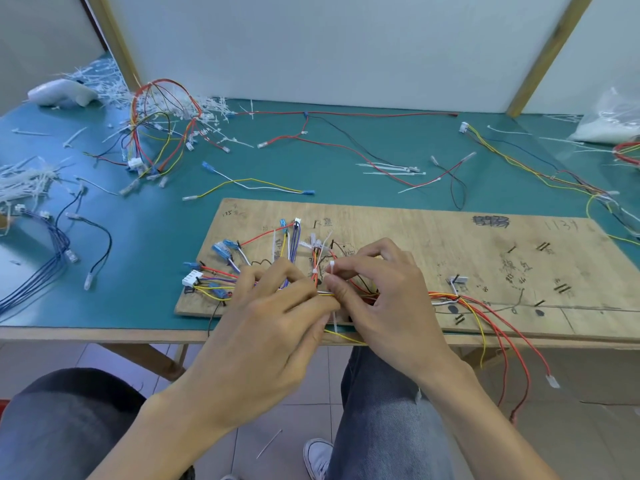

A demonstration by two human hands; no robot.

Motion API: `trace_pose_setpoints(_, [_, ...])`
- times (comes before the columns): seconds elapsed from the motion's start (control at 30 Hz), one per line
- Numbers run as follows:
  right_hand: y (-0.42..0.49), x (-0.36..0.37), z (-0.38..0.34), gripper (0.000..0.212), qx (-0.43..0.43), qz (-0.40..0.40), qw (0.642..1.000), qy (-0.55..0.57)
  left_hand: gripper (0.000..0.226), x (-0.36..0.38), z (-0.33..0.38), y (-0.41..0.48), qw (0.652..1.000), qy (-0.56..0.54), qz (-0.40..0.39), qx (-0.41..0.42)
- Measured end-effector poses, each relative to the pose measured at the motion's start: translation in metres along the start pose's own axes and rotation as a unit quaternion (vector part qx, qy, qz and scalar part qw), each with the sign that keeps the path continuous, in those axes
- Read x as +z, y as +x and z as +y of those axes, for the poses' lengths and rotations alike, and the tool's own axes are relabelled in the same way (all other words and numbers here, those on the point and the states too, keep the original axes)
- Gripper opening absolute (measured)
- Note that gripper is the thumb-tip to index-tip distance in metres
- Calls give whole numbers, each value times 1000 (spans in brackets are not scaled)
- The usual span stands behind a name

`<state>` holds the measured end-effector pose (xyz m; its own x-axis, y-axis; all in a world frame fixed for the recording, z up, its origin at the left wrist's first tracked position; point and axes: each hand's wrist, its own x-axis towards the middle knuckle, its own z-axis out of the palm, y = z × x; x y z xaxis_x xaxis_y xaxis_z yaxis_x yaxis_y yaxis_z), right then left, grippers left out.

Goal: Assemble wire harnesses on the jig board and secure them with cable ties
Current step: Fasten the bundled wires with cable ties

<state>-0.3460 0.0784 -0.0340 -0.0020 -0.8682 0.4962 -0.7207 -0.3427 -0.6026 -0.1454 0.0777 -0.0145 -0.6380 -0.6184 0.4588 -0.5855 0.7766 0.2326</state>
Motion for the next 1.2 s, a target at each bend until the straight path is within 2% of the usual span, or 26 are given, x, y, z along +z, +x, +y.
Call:
trace_pose_setpoints(0.3, [2,0,-1,10,4,-2,1000,13,9,-1,-3,10,999,34,-28,25])
trace_pose_setpoints(0.5, [2,-2,1,9,32,-8,998,47,15,7,-7,12,998,47,16,35])
trace_pose_setpoints(0.53, [2,-2,2,10,36,-9,998,51,13,10,-6,11,999,37,26,15])
trace_pose_setpoints(0.6, [2,-3,4,12,40,-4,998,58,12,16,-1,8,995,-1,55,-78])
trace_pose_setpoints(0.67, [2,-4,5,14,29,10,998,62,13,21,5,7,979,-42,85,-182])
trace_pose_setpoints(0.73, [2,-4,6,11,4,16,998,55,16,23,10,9,966,-55,87,-236])
trace_pose_setpoints(0.97, [0,-4,9,9,-46,6,999,30,23,18,13,24,944,-104,72,-306])
trace_pose_setpoints(1.2, [-1,-4,10,11,-47,10,998,33,8,13,10,29,936,-131,57,-321])
